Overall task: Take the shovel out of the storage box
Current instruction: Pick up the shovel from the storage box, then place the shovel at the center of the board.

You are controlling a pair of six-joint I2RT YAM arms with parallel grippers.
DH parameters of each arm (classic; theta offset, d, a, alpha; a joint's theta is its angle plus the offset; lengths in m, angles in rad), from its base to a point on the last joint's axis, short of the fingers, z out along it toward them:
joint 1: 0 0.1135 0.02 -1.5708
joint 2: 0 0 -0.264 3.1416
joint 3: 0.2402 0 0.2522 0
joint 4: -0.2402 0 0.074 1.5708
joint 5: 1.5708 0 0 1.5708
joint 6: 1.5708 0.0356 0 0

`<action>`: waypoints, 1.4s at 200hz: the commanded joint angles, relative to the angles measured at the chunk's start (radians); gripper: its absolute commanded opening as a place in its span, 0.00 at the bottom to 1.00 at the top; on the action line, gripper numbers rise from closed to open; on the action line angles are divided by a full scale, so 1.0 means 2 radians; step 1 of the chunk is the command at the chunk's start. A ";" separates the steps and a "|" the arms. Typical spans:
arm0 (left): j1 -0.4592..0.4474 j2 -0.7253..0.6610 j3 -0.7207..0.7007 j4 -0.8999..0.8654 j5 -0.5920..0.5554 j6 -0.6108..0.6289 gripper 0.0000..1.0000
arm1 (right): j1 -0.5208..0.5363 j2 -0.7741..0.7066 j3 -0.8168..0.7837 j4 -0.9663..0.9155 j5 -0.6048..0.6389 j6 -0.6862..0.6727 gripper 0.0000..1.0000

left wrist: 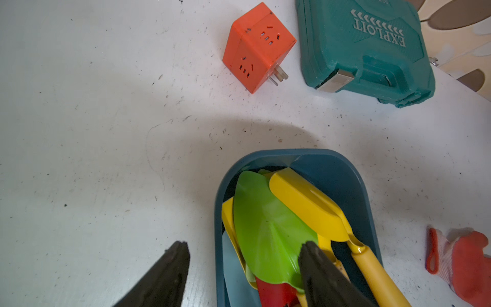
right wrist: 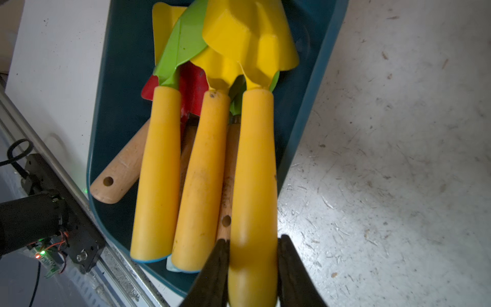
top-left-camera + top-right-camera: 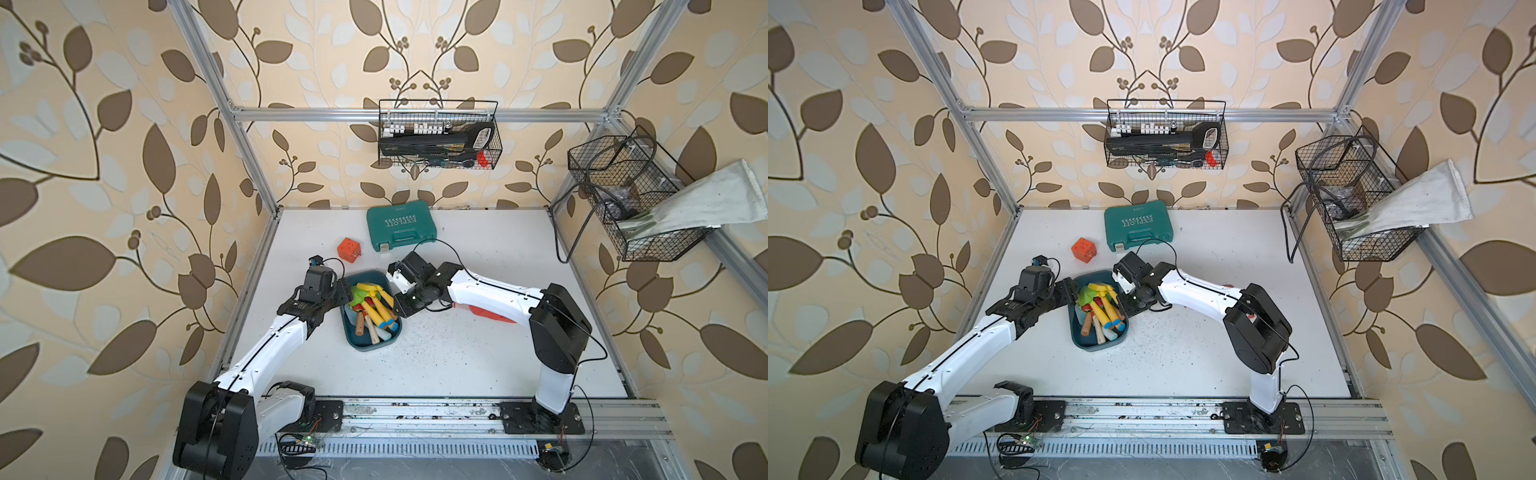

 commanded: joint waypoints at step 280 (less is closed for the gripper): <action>-0.008 -0.089 -0.058 0.027 0.134 0.031 0.71 | -0.258 -0.066 -0.053 0.118 0.088 0.009 0.25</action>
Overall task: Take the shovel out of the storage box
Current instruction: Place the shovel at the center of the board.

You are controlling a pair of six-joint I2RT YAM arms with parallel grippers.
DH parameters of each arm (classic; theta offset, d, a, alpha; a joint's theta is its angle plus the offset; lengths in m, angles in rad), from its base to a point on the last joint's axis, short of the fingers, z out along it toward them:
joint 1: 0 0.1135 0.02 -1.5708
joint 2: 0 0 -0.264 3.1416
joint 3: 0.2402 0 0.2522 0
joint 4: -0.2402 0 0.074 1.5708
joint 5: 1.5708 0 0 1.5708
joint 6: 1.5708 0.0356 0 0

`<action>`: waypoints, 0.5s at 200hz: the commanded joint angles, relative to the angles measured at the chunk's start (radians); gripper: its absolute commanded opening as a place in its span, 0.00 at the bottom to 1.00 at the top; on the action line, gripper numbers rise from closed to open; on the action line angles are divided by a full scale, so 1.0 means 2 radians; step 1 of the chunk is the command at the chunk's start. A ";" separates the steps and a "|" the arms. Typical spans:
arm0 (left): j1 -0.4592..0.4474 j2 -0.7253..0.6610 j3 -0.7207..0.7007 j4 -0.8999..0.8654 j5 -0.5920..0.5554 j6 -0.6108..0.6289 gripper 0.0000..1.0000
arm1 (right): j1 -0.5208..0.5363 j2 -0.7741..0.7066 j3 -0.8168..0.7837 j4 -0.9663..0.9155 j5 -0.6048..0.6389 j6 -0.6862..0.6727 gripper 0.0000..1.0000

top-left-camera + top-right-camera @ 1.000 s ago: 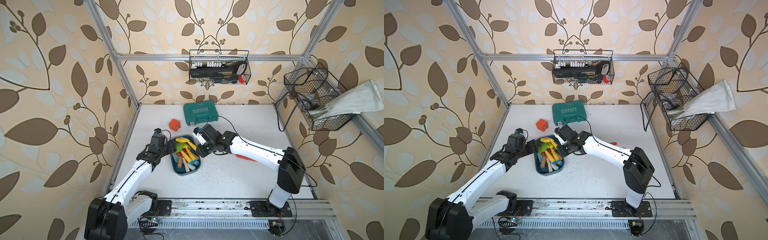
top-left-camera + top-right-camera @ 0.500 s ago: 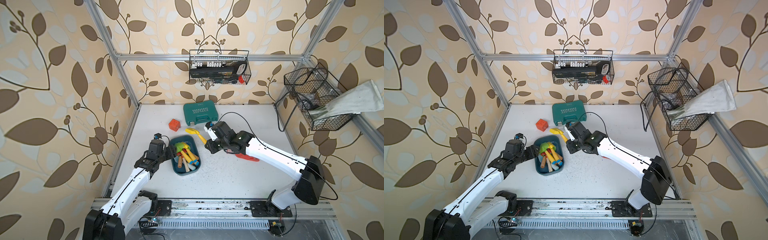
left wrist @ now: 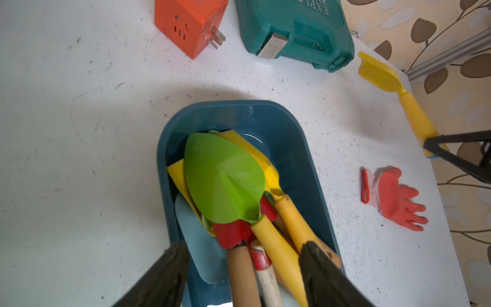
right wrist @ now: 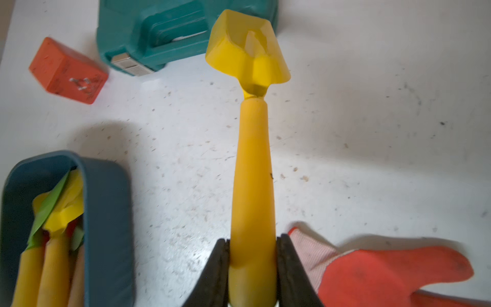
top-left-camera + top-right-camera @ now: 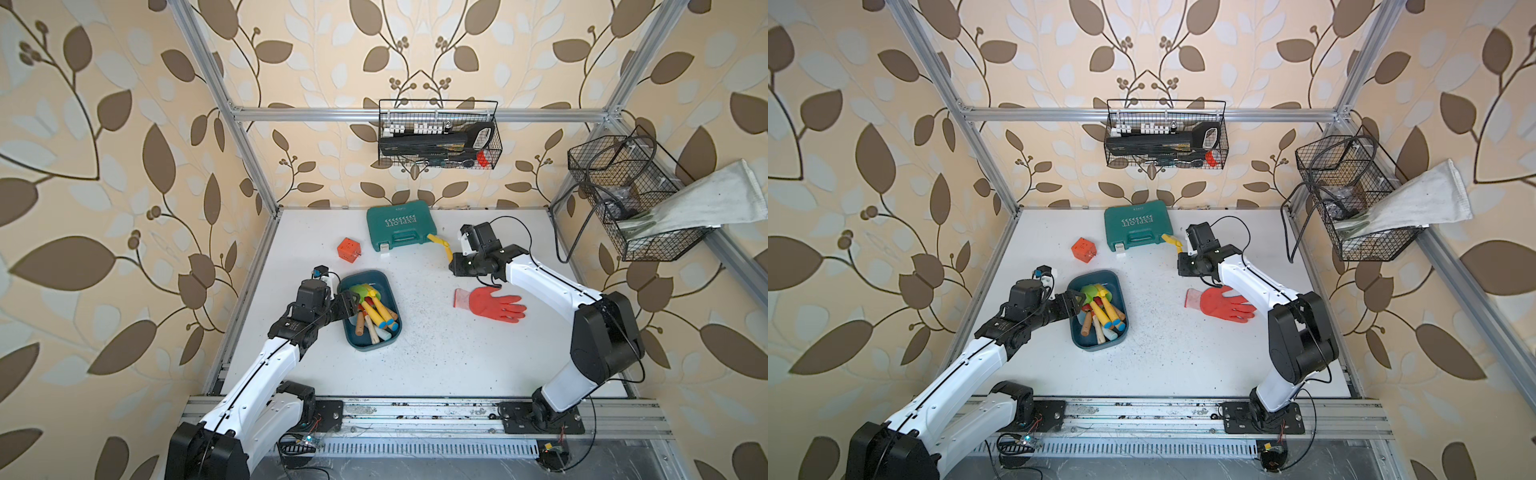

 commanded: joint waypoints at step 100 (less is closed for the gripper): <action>-0.043 0.033 0.015 0.026 0.012 0.028 0.72 | -0.073 0.189 0.151 0.016 -0.009 -0.051 0.25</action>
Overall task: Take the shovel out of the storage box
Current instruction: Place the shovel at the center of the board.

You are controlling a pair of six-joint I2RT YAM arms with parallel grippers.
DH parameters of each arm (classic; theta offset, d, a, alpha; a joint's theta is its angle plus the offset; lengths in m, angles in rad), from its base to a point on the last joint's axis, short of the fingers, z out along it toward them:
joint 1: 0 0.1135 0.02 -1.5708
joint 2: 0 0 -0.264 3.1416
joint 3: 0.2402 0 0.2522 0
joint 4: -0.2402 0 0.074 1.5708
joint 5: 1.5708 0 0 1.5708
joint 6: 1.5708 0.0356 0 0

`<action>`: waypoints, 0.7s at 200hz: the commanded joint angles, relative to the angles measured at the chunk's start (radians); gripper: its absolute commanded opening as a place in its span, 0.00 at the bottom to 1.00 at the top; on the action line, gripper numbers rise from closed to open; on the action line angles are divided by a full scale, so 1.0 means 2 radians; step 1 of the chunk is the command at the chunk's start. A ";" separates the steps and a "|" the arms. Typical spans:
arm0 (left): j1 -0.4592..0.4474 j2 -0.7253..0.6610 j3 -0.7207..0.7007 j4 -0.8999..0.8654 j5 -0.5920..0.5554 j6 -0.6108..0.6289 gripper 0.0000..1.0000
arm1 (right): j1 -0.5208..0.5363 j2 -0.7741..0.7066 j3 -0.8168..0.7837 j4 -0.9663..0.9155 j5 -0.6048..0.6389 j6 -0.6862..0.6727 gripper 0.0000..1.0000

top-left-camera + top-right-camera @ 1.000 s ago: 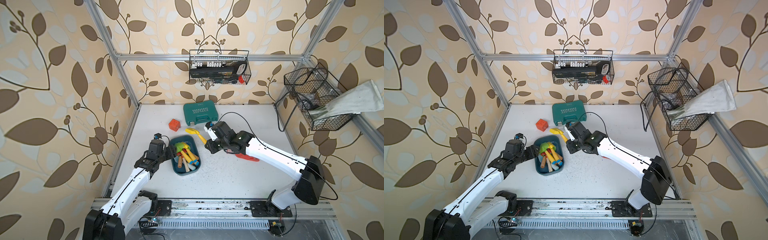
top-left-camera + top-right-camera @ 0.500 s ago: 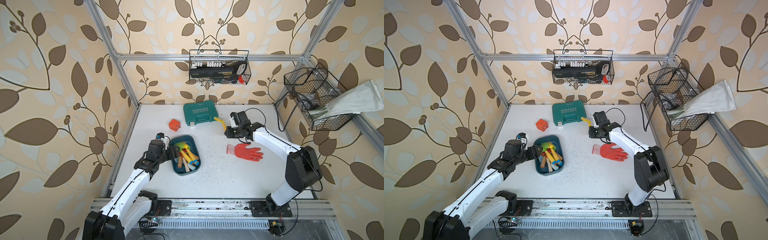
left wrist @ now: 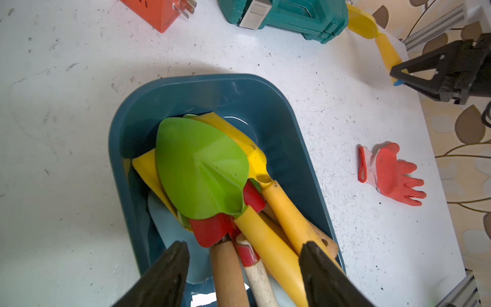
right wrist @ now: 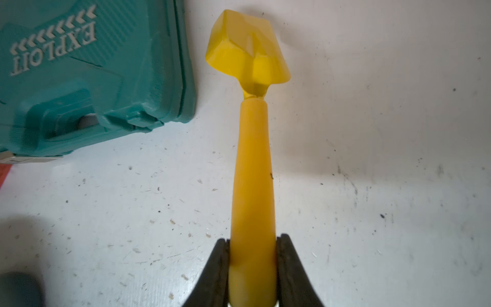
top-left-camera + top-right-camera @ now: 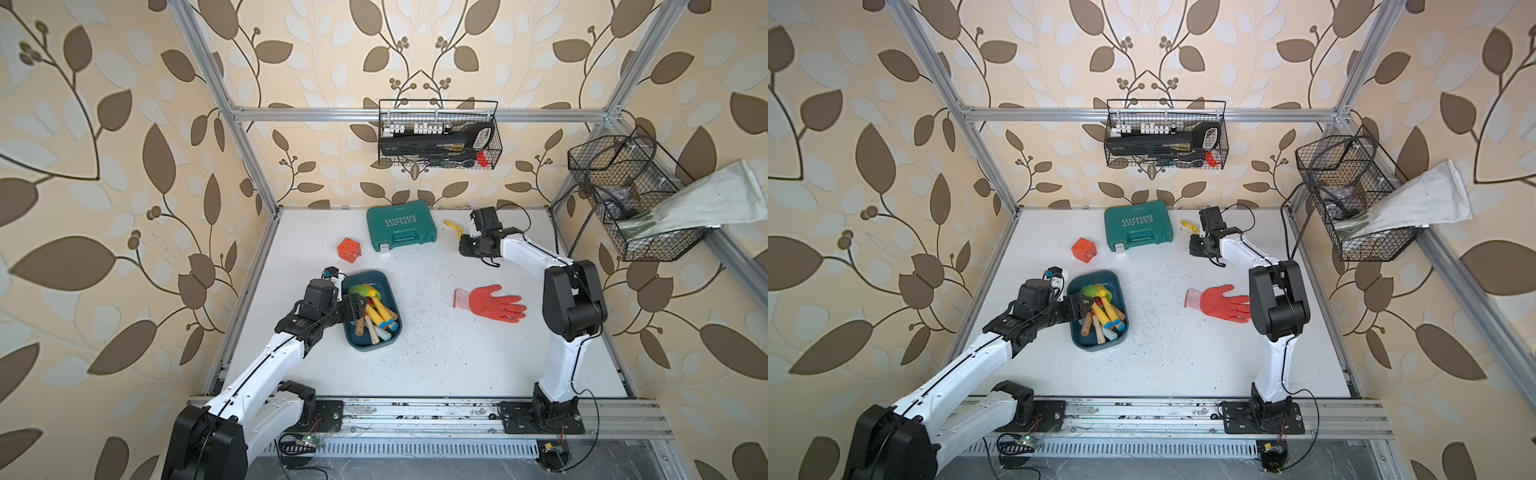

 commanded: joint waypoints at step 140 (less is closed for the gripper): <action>-0.016 -0.011 0.016 0.003 -0.015 0.017 0.72 | 0.008 0.114 0.080 -0.045 0.023 -0.033 0.29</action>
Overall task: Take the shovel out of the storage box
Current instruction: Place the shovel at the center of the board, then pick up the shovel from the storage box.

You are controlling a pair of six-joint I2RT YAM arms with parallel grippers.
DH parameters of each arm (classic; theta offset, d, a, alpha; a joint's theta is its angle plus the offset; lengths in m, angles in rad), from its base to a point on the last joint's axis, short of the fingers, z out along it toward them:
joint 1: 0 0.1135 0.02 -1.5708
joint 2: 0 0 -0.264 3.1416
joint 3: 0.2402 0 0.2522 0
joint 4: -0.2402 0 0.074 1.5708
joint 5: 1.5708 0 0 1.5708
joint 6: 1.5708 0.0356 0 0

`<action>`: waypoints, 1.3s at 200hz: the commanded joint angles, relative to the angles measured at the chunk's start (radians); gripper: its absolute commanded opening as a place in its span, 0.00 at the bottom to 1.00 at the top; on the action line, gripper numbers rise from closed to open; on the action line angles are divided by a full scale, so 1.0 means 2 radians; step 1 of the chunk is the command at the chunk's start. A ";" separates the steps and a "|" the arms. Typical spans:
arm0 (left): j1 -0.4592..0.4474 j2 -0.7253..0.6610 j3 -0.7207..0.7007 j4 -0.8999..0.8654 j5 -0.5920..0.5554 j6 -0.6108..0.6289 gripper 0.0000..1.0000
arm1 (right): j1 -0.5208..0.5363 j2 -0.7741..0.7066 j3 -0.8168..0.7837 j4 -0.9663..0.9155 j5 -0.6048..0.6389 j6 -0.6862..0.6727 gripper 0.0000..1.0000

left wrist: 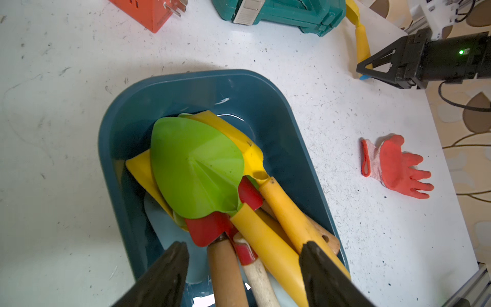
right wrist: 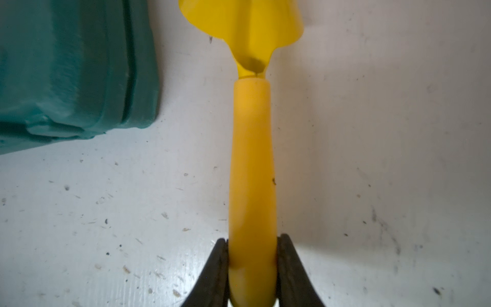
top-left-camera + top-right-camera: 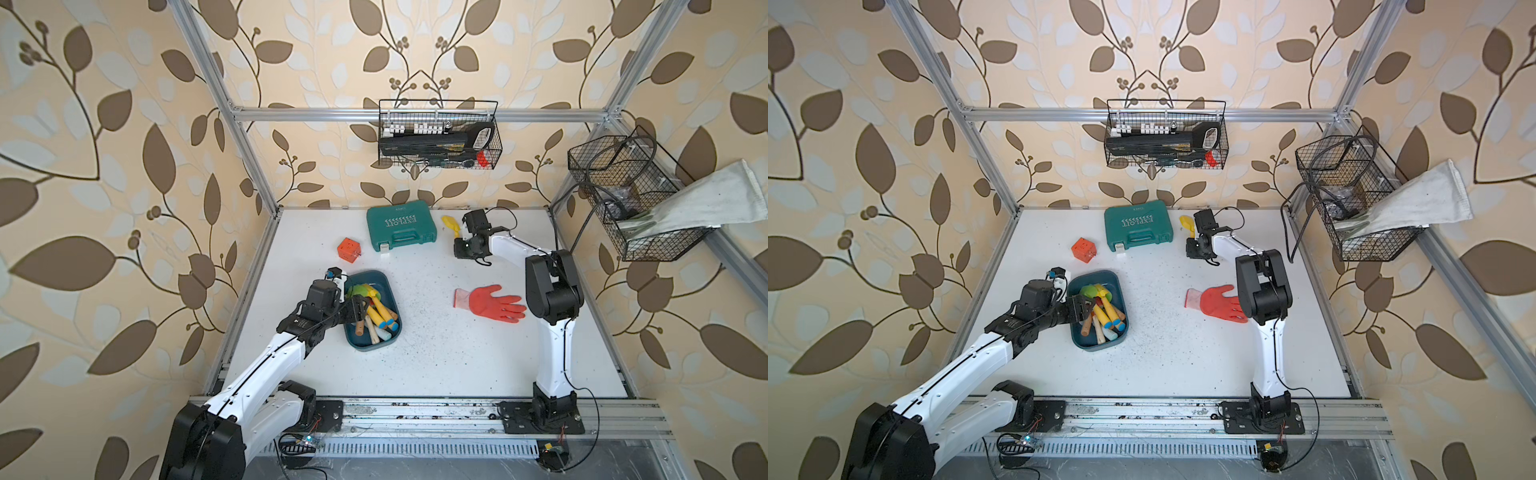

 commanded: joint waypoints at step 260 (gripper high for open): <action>0.004 -0.055 0.016 -0.072 -0.119 -0.038 0.80 | 0.332 -0.262 -0.124 -0.116 -0.056 -0.005 0.56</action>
